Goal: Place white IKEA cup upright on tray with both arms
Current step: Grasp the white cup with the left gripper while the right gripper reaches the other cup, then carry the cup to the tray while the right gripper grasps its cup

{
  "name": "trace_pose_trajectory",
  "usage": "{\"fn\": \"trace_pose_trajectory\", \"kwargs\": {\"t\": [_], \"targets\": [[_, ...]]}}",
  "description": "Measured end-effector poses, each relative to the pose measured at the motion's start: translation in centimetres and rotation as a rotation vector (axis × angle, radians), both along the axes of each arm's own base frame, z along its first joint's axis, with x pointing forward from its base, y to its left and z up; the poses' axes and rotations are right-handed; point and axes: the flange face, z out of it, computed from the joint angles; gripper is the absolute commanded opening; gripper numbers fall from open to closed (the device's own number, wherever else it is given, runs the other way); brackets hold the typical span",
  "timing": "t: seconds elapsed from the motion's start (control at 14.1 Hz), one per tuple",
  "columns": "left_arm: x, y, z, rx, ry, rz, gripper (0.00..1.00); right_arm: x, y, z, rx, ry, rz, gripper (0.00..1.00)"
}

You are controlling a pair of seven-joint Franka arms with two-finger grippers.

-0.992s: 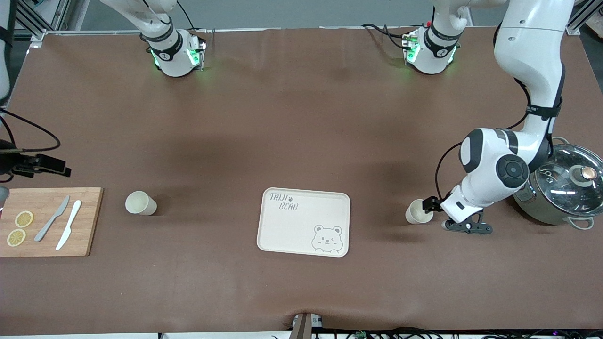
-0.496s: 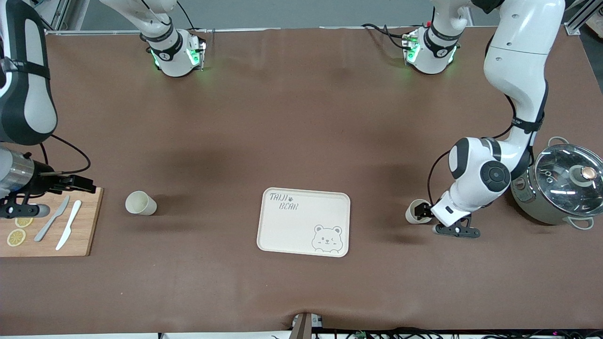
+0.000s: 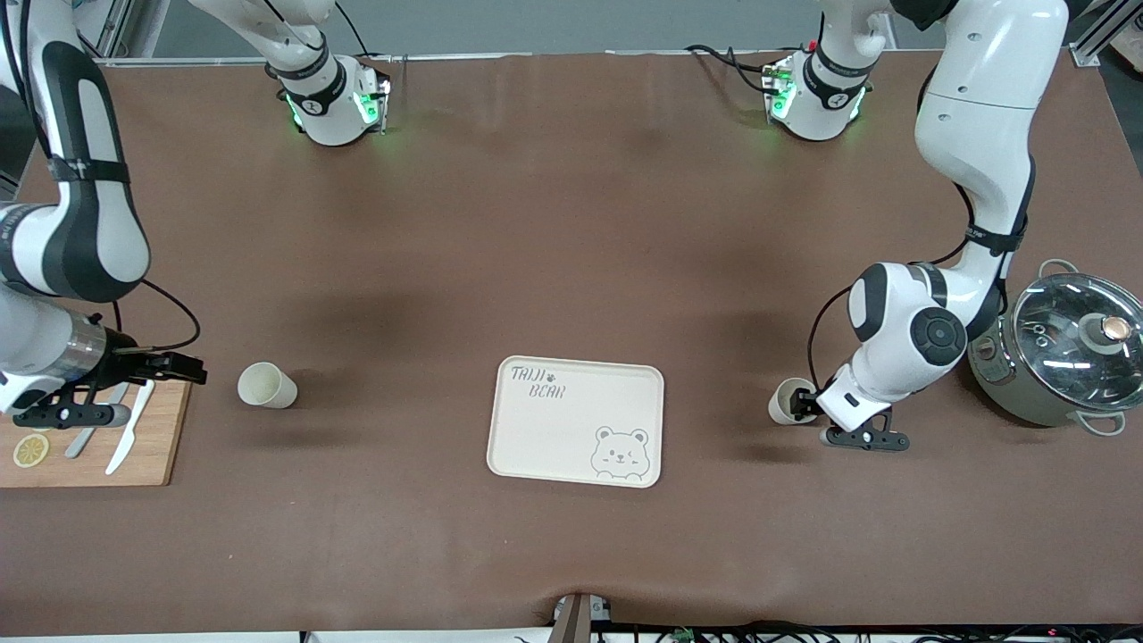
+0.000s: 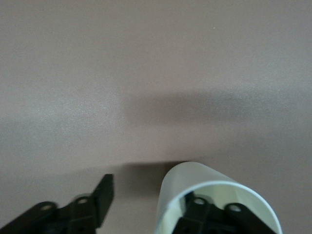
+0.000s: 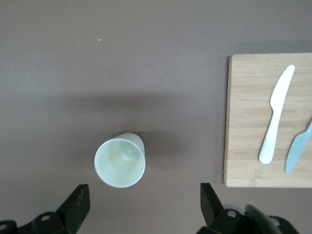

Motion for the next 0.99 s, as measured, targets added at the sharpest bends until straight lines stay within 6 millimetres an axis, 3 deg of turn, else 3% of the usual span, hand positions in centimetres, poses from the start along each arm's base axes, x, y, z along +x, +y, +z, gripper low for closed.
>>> {"fn": "trace_pose_trajectory", "kwargs": {"t": [0.21, 0.64, 0.78, 0.99], "targets": [[-0.1, -0.3, 0.0, -0.005, 0.001, -0.001, 0.0, -0.6, 0.0, -2.8, -0.001, -0.007, -0.002, 1.0], [0.1, -0.6, 0.2, -0.01, -0.006, -0.001, 0.0, -0.6, -0.6, -6.1, 0.001, 0.01, -0.01, 1.0], [0.8, -2.1, 1.5, -0.027, -0.034, 0.016, 0.0, -0.6, -0.6, -7.1, 0.003, 0.022, -0.01, 1.0], [1.9, -6.3, 4.5, -0.05, -0.043, 0.05, 0.0, -0.7, -0.5, -8.7, 0.007, 0.042, -0.01, 1.0]]}}
